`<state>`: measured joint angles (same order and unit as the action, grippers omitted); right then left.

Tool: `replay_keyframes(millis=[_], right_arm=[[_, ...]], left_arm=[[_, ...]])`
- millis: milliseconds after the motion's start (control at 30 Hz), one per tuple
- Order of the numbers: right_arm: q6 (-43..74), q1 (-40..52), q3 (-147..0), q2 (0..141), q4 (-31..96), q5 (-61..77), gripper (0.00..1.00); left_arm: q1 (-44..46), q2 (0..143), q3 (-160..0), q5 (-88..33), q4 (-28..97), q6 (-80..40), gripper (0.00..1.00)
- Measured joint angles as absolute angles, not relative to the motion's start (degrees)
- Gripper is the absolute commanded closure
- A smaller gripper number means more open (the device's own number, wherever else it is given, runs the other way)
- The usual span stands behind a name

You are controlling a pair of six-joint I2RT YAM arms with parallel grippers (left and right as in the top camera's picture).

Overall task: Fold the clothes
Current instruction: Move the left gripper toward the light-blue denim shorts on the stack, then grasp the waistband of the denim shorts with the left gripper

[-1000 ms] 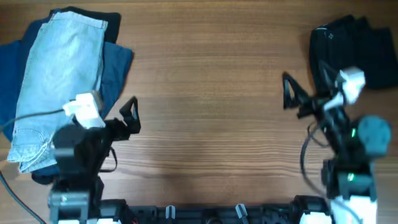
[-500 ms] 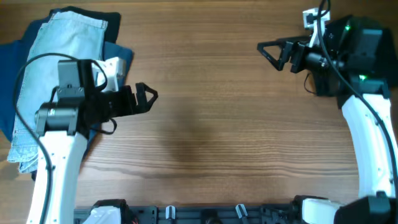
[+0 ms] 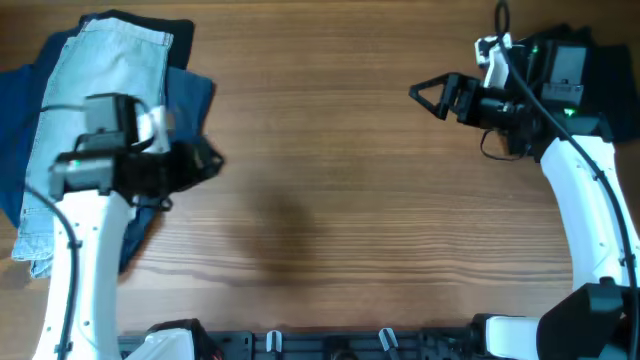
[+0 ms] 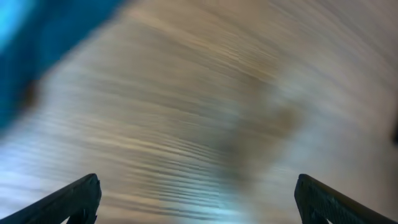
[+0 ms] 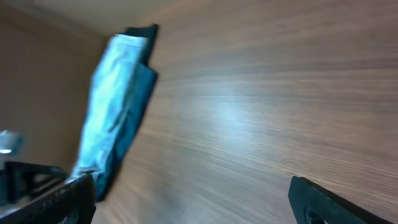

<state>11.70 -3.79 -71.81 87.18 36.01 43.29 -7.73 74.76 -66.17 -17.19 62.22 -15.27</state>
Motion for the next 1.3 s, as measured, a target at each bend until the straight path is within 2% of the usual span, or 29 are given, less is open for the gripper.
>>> replay_keyframes(millis=[233, 400, 900, 1300], right_arm=[[11.46, 0.51, -71.81, 87.18, 34.59, 36.93, 0.01], [11.46, 3.4, -71.81, 87.18, 33.23, 34.22, 0.01], [11.46, 4.97, -71.81, 88.25, 30.81, 31.83, 0.01], [11.46, 6.96, -71.81, 88.27, 30.79, 31.62, 0.0]], left_arm=[[-22.65, 74.78, -66.19, -5.45, 62.74, -19.84, 0.0], [-27.57, 74.78, -66.19, -1.85, 62.76, -19.88, 0.0], [-29.43, 81.87, -65.95, 2.2, 61.52, -26.28, 0.0], [-29.43, 81.87, -65.95, 2.33, 62.22, -26.92, 0.0]])
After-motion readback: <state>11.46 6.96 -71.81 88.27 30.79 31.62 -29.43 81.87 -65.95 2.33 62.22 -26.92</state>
